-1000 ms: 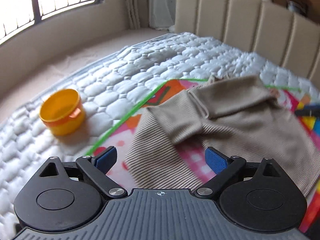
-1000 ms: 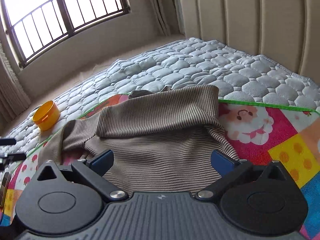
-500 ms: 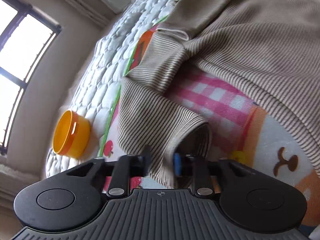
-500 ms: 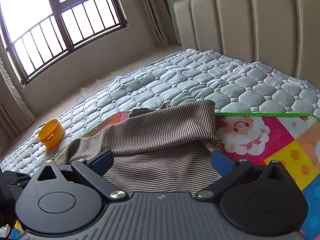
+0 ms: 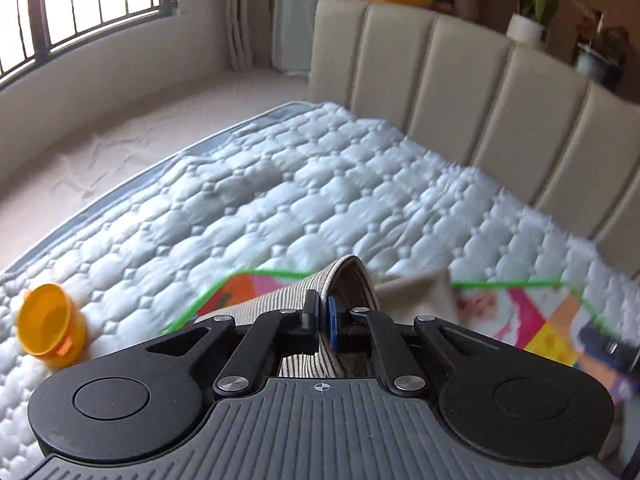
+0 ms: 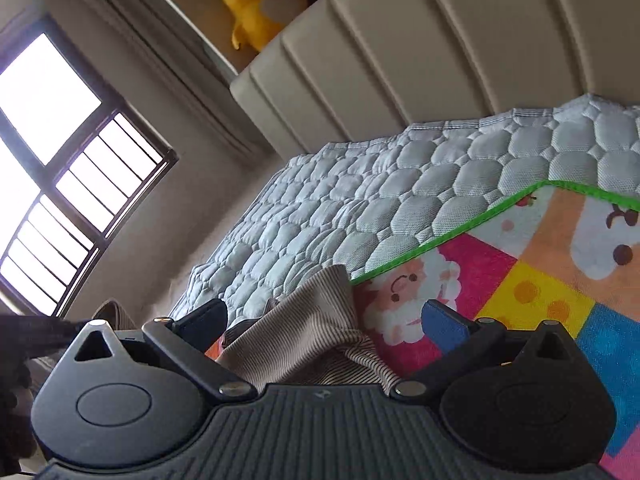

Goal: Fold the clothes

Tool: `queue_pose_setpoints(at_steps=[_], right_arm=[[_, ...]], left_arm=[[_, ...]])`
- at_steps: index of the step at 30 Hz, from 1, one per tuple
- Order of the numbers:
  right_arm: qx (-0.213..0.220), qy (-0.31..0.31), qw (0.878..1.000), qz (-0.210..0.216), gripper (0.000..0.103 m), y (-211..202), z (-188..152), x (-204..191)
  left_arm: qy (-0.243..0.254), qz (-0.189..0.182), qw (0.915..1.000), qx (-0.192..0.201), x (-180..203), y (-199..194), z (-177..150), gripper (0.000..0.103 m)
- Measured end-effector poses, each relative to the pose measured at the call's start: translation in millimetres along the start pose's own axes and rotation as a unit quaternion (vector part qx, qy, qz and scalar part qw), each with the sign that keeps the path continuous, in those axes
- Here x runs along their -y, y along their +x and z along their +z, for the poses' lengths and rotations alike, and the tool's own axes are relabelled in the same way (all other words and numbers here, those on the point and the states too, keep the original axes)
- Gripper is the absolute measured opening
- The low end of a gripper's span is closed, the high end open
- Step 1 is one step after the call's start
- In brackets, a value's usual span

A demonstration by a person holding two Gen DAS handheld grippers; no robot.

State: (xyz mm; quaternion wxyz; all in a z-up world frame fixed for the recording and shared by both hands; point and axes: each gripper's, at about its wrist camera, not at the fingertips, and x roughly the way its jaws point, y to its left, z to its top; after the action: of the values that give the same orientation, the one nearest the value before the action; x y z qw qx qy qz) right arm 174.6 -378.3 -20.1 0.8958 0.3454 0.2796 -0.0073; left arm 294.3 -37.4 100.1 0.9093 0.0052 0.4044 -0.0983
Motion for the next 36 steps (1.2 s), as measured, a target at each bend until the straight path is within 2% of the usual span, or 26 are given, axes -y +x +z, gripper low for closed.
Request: queue_pose_setpoints(at_steps=[3, 9, 12, 16, 18, 22, 26, 29, 32, 34, 36], right_arm=[[-0.008, 0.022, 1.0, -0.009, 0.103, 10, 2, 17], [-0.045, 0.041, 0.998, 0.006, 0.103, 33, -1, 31], [-0.061, 0.033, 0.998, 0.012, 0.103, 42, -4, 30], [-0.075, 0.015, 0.997, 0.016, 0.103, 49, -9, 24], [-0.082, 0.005, 0.997, 0.017, 0.103, 52, -12, 21], [-0.095, -0.01, 0.995, 0.021, 0.103, 56, -17, 15], [-0.12, -0.027, 0.992, 0.014, 0.103, 66, -27, 10], [-0.135, -0.026, 0.991, 0.009, 0.103, 76, -39, 9], [-0.127, -0.038, 0.991, 0.029, 0.103, 76, -46, 0], [-0.107, -0.075, 0.991, 0.037, 0.103, 74, -51, -13], [-0.102, -0.114, 0.988, 0.033, 0.103, 78, -58, -24]], left_arm=[[-0.03, -0.023, 0.9993, 0.002, 38, 26, 21, 0.005], [-0.084, -0.067, 0.9939, -0.028, 97, 76, 31, 0.006], [-0.089, -0.101, 0.9906, -0.023, 116, 85, 32, 0.019], [-0.071, -0.108, 0.9913, -0.025, 127, 86, 30, 0.027], [-0.065, -0.107, 0.9918, -0.027, 119, 83, 21, 0.037], [-0.062, -0.089, 0.9933, -0.039, 91, 80, -7, 0.047], [-0.107, -0.069, 0.9901, -0.06, 42, 76, -44, 0.055], [-0.149, -0.062, 0.9851, -0.059, 11, 70, -79, 0.07], [-0.155, -0.058, 0.9838, -0.07, -11, 74, -116, 0.07], [-0.146, -0.052, 0.9853, -0.071, -21, 77, -133, 0.07], [-0.161, -0.061, 0.9842, -0.041, -32, 75, -141, 0.07]])
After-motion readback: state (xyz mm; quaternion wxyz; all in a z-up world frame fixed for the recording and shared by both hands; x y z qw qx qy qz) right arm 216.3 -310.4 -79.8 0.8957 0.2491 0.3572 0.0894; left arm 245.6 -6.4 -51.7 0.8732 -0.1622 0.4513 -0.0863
